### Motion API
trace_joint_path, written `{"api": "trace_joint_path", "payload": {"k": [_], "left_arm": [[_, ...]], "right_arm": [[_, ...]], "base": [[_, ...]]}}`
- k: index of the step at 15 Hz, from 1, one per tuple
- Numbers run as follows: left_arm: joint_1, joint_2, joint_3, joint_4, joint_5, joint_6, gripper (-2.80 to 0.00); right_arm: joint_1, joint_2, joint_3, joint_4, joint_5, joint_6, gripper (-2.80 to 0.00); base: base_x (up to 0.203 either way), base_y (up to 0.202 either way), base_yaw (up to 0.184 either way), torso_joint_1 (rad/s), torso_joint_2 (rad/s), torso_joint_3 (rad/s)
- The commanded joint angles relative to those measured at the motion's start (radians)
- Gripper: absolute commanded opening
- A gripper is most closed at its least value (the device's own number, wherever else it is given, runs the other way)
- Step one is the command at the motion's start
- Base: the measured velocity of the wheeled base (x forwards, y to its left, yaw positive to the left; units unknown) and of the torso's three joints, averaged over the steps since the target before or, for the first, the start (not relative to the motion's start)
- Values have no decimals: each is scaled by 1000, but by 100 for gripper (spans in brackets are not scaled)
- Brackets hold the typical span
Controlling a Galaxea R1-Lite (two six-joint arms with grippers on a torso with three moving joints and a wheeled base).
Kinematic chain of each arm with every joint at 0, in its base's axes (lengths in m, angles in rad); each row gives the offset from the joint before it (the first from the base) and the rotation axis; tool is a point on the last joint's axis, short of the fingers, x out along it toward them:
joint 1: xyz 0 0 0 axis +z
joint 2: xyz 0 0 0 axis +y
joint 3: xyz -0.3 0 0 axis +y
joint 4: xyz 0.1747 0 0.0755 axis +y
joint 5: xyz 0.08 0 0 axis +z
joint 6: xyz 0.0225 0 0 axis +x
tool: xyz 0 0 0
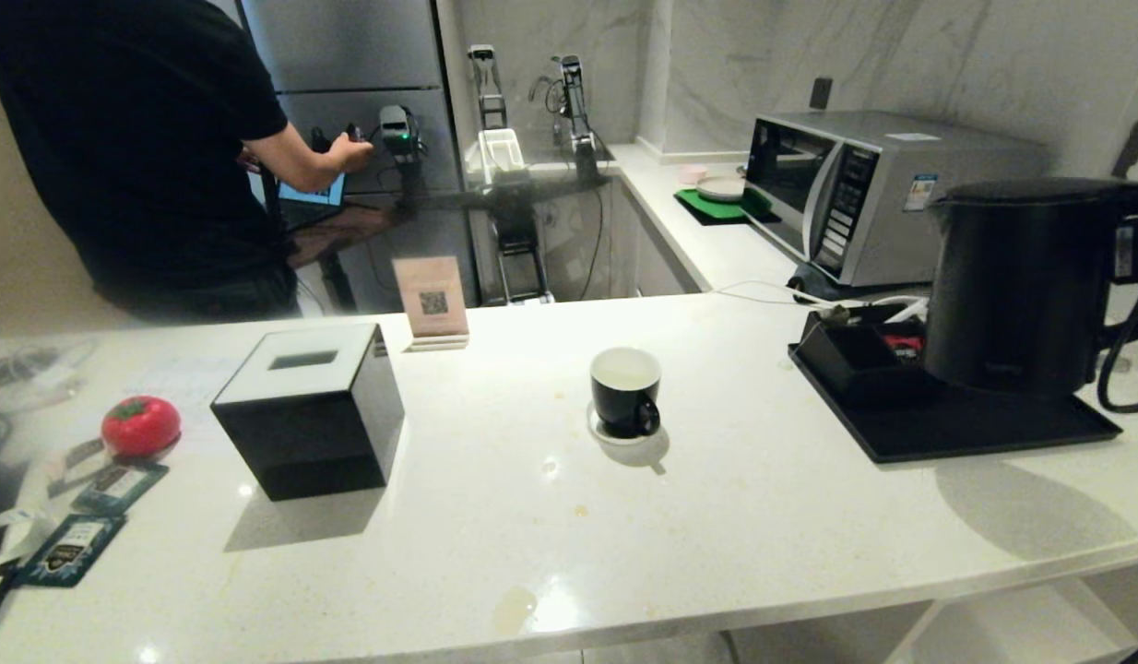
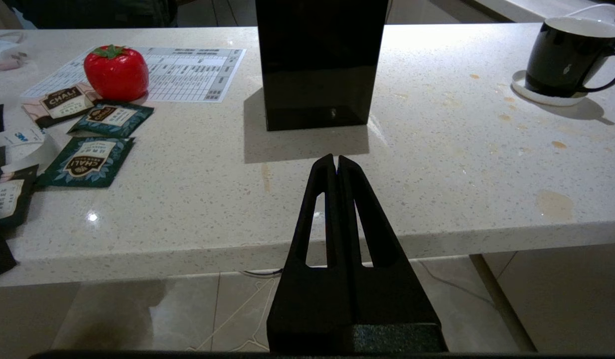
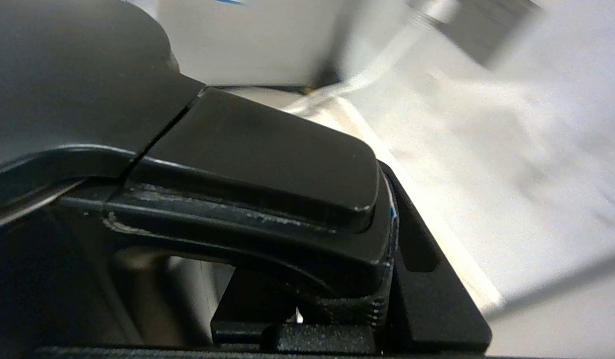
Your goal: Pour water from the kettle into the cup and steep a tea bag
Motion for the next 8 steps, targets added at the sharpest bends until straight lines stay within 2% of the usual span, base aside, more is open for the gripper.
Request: {"api": "trace_joint_path", "payload": {"k": [1, 5, 8], "left_arm": [[0, 1, 0, 0, 0, 0, -280], [0, 1, 0, 0, 0, 0, -280], [0, 0, 0, 0, 0, 0, -280]], "right_arm": [[-76, -21, 32, -10, -1, 22, -280], [-159, -26, 82, -83, -2, 84, -280], [-231, -12, 110, -142, -1, 94, -280]], "base": [[0, 0, 0, 0, 0, 0], [0, 0, 0, 0, 0, 0], [0, 0, 0, 0, 0, 0]]}}
